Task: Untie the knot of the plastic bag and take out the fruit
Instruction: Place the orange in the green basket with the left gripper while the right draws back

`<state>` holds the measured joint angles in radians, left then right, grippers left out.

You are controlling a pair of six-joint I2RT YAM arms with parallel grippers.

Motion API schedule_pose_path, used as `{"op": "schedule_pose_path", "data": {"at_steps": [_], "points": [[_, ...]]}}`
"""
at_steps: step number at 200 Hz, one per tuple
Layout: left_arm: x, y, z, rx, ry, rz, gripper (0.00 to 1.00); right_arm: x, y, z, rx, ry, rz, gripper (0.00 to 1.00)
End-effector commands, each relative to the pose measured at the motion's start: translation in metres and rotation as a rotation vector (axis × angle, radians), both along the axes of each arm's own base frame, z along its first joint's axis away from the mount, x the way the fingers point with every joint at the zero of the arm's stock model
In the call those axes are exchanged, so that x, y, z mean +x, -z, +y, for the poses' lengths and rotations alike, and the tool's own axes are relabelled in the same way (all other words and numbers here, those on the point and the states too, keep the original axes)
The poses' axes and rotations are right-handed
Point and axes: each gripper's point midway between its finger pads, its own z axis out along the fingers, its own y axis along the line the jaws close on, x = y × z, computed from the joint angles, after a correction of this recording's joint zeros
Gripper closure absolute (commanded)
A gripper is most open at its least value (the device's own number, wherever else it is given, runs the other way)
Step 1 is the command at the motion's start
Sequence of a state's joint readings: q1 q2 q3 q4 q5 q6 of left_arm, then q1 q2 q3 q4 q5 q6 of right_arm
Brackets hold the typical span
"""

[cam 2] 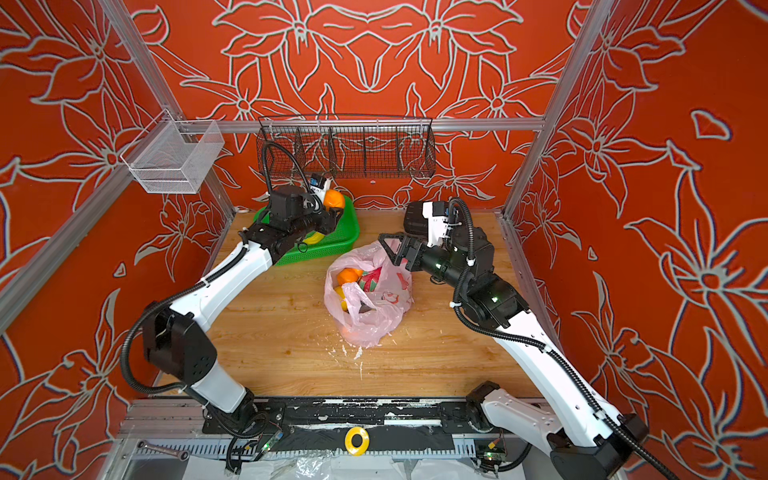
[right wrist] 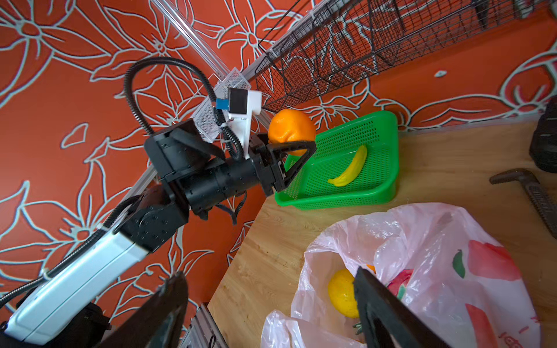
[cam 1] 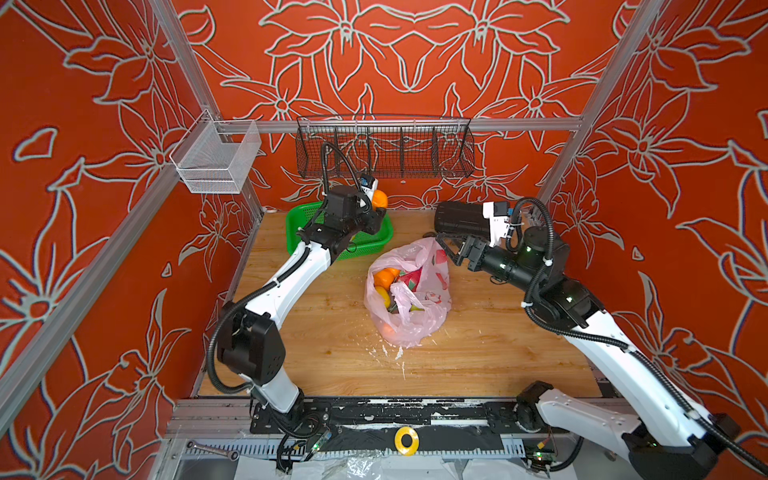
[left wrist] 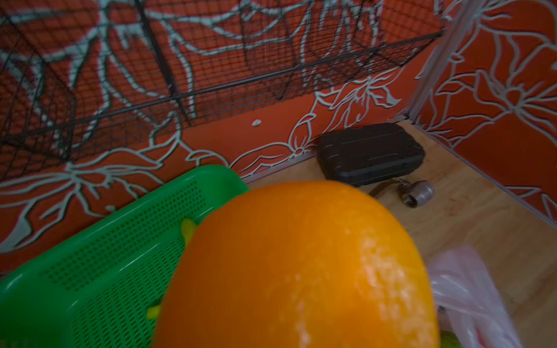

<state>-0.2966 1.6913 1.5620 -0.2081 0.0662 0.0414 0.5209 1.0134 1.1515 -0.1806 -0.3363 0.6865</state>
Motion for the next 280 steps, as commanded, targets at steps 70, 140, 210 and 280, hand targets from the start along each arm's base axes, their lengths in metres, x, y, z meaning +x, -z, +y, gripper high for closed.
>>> {"op": "schedule_pose_path", "data": {"at_steps": [70,140,210,280], "points": [[0.057,0.149,0.079,-0.059,-0.296,0.526,0.52,-0.008,0.011,-0.010,-0.038,0.019,-0.013,0.10],[0.066,0.225,0.065,-0.157,-0.331,0.767,0.52,-0.013,0.014,-0.015,-0.047,0.030,-0.006,0.10],[0.053,0.251,0.059,-0.174,-0.316,0.854,0.19,-0.017,0.012,-0.019,-0.040,0.042,-0.013,0.10],[0.044,0.210,0.060,-0.202,-0.316,0.795,0.01,-0.014,0.018,-0.022,-0.062,0.059,0.000,0.10]]}}
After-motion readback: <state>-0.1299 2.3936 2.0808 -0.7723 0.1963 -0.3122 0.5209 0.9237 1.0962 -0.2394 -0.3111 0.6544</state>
